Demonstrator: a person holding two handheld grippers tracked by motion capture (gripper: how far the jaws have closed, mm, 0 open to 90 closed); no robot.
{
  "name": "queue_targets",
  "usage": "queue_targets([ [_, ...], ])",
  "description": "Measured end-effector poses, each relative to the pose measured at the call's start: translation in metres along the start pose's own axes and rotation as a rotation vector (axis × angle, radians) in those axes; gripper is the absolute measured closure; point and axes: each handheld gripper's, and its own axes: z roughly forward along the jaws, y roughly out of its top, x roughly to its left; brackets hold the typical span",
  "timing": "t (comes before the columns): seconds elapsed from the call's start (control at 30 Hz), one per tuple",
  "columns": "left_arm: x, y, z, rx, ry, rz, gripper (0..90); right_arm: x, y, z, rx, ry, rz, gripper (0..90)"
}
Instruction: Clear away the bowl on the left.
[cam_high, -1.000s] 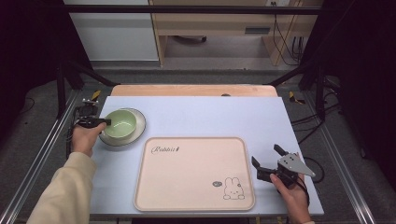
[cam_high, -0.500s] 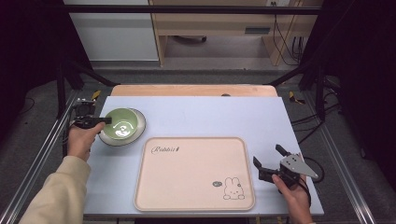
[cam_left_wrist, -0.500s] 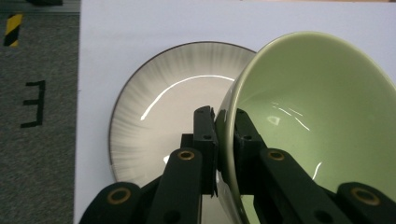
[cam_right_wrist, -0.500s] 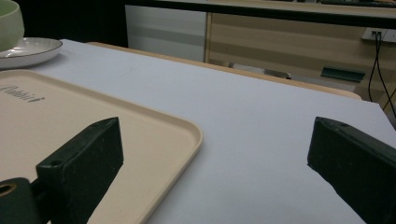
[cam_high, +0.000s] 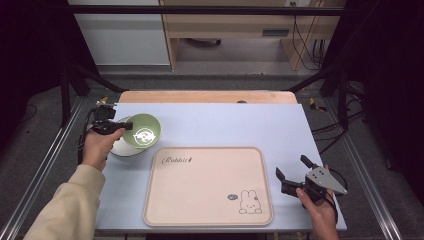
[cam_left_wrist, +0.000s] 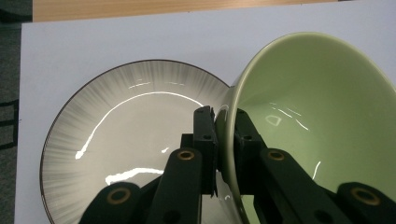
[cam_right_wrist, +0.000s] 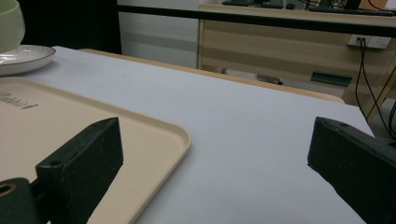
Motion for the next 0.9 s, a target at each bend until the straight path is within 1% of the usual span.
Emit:
queue_targets([
  [0.1, -0.005, 0.001, -0.004, -0.006, -0.01, 0.003, 83.1, 0.002, 0.001, 0.0, 0.0, 0.004, -0.007, 3.4],
  [0.2, -0.01, 0.004, -0.008, -0.005, -0.019, 0.021, 83.0, 0.004, 0.002, 0.0, -0.002, 0.006, -0.01, 3.4],
  [0.3, -0.012, 0.005, -0.01, -0.004, -0.036, 0.018, 83.0, 0.004, 0.001, -0.002, 0.001, 0.005, -0.007, 3.3],
  [0.5, -0.014, 0.007, -0.01, 0.002, -0.039, 0.025, 82.9, 0.003, 0.002, 0.001, 0.0, 0.006, -0.005, 3.3],
  [0.6, -0.016, 0.006, -0.009, 0.006, -0.051, 0.024, 82.9, 0.004, 0.002, 0.004, -0.003, 0.009, -0.005, 3.2],
  [0.73, -0.022, 0.007, -0.008, 0.013, -0.059, 0.036, 82.8, 0.005, 0.002, 0.002, -0.003, 0.014, -0.013, 3.1],
  [0.87, -0.03, 0.009, -0.007, 0.01, -0.091, 0.04, 82.8, 0.003, 0.002, 0.001, -0.008, 0.005, -0.011, 3.2],
  [0.9, -0.033, 0.009, -0.006, 0.011, -0.098, 0.045, 82.8, 0.003, 0.002, 0.001, -0.008, 0.002, -0.003, 3.2],
])
